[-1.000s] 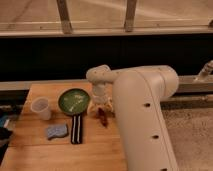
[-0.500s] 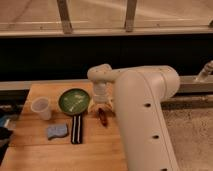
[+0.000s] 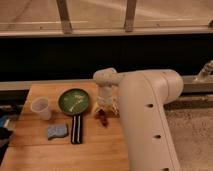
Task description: Place the pepper on the white sponge
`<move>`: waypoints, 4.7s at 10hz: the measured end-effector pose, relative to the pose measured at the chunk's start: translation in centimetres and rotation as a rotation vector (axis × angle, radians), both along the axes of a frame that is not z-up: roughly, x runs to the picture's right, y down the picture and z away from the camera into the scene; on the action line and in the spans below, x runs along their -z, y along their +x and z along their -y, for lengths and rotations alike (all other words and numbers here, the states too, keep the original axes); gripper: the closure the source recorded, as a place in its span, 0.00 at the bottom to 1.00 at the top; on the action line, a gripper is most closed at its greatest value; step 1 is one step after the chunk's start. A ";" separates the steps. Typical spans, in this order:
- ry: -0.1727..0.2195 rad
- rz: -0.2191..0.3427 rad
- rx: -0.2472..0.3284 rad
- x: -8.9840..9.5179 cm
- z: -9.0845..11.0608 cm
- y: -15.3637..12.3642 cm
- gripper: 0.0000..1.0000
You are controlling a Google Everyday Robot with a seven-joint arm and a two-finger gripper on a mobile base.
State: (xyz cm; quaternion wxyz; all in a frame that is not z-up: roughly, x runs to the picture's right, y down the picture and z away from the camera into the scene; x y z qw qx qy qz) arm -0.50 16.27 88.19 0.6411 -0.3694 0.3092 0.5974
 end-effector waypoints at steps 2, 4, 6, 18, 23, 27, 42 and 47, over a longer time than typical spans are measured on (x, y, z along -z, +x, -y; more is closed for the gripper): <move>-0.001 0.004 0.002 -0.3 -0.6 -0.1 0.20; -0.005 0.010 0.013 -0.5 -1.1 -0.6 0.31; -0.011 0.007 0.028 -0.4 -1.3 -1.3 0.51; 0.072 0.106 -0.049 2.1 2.7 -1.7 1.00; 0.118 0.175 -0.089 3.2 4.1 -1.4 1.00; 0.130 0.287 -0.062 3.0 5.4 -5.8 1.00; 0.134 0.415 0.175 6.2 6.5 -16.1 1.00; 0.123 0.503 0.282 9.9 2.8 -21.6 1.00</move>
